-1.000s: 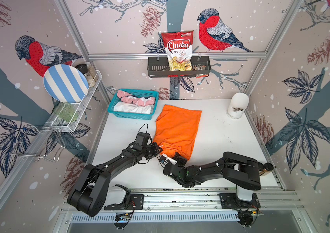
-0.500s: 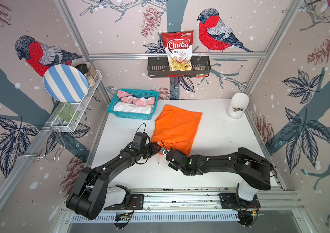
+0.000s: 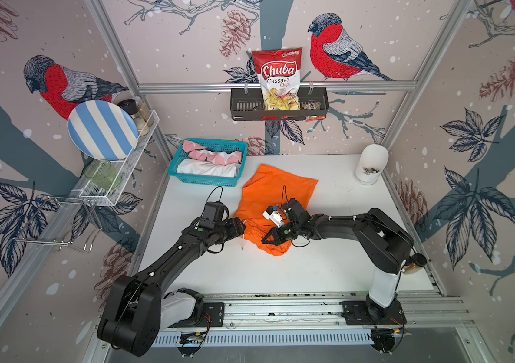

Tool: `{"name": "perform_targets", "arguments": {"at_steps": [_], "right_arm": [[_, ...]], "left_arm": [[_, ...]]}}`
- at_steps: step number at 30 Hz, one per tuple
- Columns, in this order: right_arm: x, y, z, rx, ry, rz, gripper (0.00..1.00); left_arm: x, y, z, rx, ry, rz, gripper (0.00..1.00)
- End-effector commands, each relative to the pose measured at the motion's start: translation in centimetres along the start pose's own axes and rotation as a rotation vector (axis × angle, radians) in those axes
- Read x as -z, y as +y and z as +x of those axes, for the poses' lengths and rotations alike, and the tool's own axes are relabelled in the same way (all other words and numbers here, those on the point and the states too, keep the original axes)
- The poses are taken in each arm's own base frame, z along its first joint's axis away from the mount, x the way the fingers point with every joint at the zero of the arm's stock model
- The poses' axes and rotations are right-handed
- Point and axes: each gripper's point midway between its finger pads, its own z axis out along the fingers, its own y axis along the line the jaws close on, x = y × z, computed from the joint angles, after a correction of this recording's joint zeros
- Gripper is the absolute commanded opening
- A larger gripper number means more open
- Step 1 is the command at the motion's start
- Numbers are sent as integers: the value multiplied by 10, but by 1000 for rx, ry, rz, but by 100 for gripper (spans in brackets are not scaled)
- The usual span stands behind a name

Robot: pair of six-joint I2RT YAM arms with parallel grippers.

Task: Roll up the shorts
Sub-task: Roll the shorts at the center of the board.

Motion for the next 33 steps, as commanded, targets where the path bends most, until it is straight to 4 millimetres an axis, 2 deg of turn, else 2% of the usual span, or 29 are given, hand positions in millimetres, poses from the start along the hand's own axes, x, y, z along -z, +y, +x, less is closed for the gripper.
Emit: {"name": "perform_targets", "arguments": {"at_steps": [1, 5, 7, 9, 10, 11, 13, 16, 18, 20, 24, 29, 33], "right_arm": [[4, 19, 2, -7, 34, -98, 0], [6, 17, 5, 18, 40, -48, 0], [5, 15, 7, 40, 42, -7, 0], [5, 11, 9, 64, 38, 65, 0], [6, 8, 8, 72, 30, 104, 0], [7, 5, 8, 89, 23, 160, 5], [13, -4, 5, 138, 7, 314, 20], [28, -4, -4, 279, -26, 587, 55], [36, 5, -8, 403, -59, 748, 70], [38, 14, -10, 496, -78, 858, 80], [26, 15, -3, 620, -55, 1006, 98], [-4, 8, 17, 802, 24, 1137, 100], [-12, 5, 22, 927, 13, 1252, 100]], "left_arm": [[-8, -8, -4, -18, 7, 19, 75], [-28, -13, -3, -2, 31, 40, 76], [-35, -12, -3, 7, 40, 41, 73], [-40, -12, -3, 7, 43, 44, 61], [-42, -11, -2, 6, 49, 44, 47], [-44, -10, -1, 5, 55, 39, 32], [-45, -8, 1, 2, 65, 35, 15], [-44, -7, 5, 0, 75, 39, 5], [-41, -7, 8, 2, 78, 42, 3], [-39, -7, 8, 2, 79, 41, 3], [-36, -9, 10, 2, 84, 54, 3], [-34, -15, 13, 0, 106, 80, 4], [-33, -19, 13, -3, 117, 94, 5]]}}
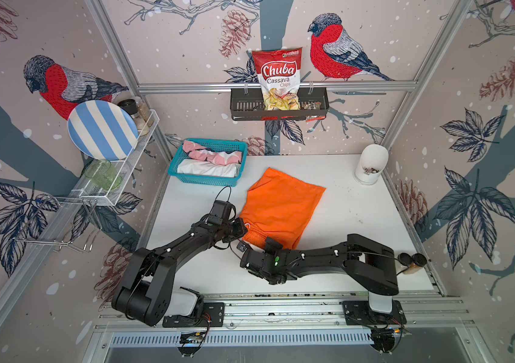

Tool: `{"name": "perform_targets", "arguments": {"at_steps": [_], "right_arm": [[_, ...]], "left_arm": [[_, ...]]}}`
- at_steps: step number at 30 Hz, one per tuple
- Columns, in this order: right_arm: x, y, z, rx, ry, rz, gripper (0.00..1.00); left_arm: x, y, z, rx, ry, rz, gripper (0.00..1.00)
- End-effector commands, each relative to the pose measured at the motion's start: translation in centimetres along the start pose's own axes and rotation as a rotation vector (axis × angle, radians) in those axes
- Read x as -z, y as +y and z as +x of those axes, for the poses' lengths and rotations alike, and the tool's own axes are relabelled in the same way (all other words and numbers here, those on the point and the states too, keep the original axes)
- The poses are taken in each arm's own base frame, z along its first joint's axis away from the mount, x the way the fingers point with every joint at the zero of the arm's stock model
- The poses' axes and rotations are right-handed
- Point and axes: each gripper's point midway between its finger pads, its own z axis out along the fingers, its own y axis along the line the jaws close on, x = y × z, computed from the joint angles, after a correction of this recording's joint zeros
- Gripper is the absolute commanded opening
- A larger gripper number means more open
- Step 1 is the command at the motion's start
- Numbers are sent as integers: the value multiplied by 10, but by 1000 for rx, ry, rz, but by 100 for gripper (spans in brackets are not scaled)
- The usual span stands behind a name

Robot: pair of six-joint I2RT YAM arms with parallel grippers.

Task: Roll up the shorts
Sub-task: Roll the shorts at the center of the board.

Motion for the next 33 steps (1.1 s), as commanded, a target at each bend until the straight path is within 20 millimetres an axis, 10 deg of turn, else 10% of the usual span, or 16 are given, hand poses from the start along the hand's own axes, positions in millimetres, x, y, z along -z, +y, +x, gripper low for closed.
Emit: {"name": "perform_targets", "arguments": {"at_steps": [1, 7, 27, 33], "right_arm": [[-2, -17, 2, 119, -16, 213, 100], [-7, -24, 9, 203, -40, 362, 98], [-2, -38, 48, 208, 34, 304, 16], [6, 2, 36, -31, 61, -161, 0]], "left_arm": [[1, -7, 2, -16, 20, 28, 5], [4, -14, 4, -21, 34, 59, 5], [4, -13, 8, -55, 81, 70, 6], [18, -6, -8, -57, -1, 11, 41]]}}
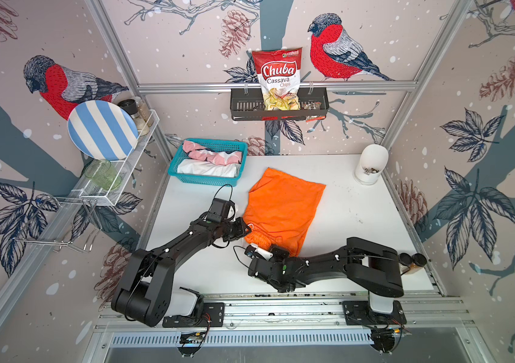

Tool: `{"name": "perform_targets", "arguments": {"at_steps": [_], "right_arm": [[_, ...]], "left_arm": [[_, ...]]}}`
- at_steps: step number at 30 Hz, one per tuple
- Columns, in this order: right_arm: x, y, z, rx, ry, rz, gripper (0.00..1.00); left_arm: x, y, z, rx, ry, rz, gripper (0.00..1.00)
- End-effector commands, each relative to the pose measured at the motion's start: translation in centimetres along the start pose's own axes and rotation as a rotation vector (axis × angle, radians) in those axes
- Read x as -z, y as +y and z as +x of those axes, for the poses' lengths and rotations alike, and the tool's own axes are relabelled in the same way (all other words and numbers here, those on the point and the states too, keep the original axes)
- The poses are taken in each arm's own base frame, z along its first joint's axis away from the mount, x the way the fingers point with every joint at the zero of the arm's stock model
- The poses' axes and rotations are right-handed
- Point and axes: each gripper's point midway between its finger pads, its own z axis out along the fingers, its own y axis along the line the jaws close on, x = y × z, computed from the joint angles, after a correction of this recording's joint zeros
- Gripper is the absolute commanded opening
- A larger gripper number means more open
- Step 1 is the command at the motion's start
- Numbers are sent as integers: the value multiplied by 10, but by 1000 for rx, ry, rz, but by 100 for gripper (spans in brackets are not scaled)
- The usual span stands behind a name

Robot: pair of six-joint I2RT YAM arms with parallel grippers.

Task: Roll up the shorts
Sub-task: Roll the shorts at the center of the board.

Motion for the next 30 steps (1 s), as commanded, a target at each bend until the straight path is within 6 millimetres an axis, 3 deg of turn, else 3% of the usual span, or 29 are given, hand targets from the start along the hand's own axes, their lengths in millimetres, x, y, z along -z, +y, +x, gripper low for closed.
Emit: {"name": "perform_targets", "arguments": {"at_steps": [1, 5, 10, 14, 18, 23, 30], "right_arm": [[12, 37, 2, -174, 60, -377, 0], [29, 49, -18, -409, 67, -755, 0], [41, 41, -38, -665, 49, -1126, 0], [41, 29, -42, -835, 47, -1359, 0], [25, 18, -35, -972, 73, -1436, 0], [-12, 9, -3, -1132, 186, -1388, 0], [-26, 12, 17, -1161, 244, -1354, 0]], "left_arm": [[12, 6, -15, -28, -70, -59, 46], [31, 8, -26, -50, -146, -114, 59], [48, 9, -29, -77, -173, -162, 62], [54, 5, -29, -90, -174, -164, 61], [55, -5, -29, -101, -174, -150, 61], [38, -11, -20, -110, -148, -148, 63], [9, -17, -10, -71, -133, -70, 73]]}}
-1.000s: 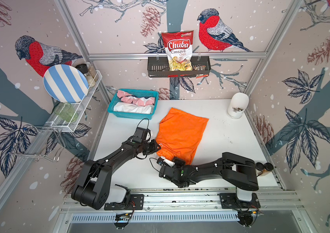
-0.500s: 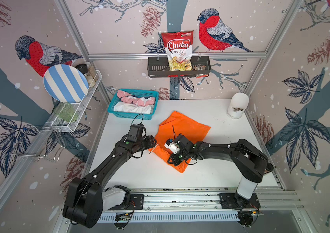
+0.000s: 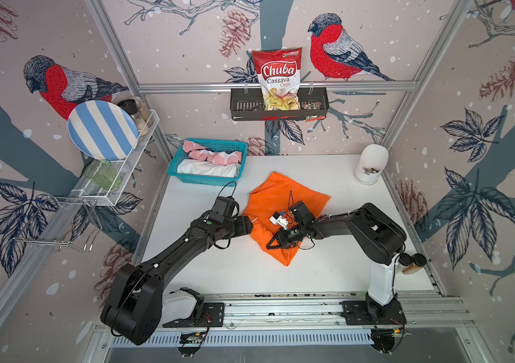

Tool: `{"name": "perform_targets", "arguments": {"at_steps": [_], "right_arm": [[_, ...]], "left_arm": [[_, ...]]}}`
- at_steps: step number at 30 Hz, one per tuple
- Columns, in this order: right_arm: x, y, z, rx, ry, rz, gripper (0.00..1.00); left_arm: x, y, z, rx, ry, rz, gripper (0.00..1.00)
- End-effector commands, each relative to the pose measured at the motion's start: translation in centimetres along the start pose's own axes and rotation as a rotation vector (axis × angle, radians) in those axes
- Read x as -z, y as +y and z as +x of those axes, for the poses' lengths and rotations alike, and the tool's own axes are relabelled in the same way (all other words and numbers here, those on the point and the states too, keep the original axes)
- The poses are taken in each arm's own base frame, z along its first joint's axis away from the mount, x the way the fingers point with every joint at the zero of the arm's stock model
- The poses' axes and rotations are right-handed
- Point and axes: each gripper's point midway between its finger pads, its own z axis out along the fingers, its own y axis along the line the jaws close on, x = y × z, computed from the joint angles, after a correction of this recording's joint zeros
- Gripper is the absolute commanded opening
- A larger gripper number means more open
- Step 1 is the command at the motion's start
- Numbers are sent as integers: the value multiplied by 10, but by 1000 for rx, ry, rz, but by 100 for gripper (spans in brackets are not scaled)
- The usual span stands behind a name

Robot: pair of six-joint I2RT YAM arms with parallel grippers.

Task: Roll up the shorts
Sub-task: Roll the shorts at the center of the board.

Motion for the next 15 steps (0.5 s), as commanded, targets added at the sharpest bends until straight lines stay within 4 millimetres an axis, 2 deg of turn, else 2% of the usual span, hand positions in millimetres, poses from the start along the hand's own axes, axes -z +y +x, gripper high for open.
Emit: {"name": "perform_targets", "arguments": {"at_steps": [1, 4, 8, 12, 15], "right_arm": [[0, -21, 8, -69, 8, 71, 0], [-1, -25, 11, -71, 14, 81, 0], [1, -28, 14, -73, 10, 93, 0], [3, -30, 16, -66, 10, 100, 0], [5, -36, 20, -55, 15, 144, 3]], "left_arm": [[-10, -9, -5, 46, -40, 69, 75], [-22, -11, 1, 60, -23, 113, 80], [-36, -8, 5, 73, -4, 121, 82], [-51, 15, 8, 83, 0, 19, 82], [-62, 32, 10, 80, 11, -59, 78]]}}
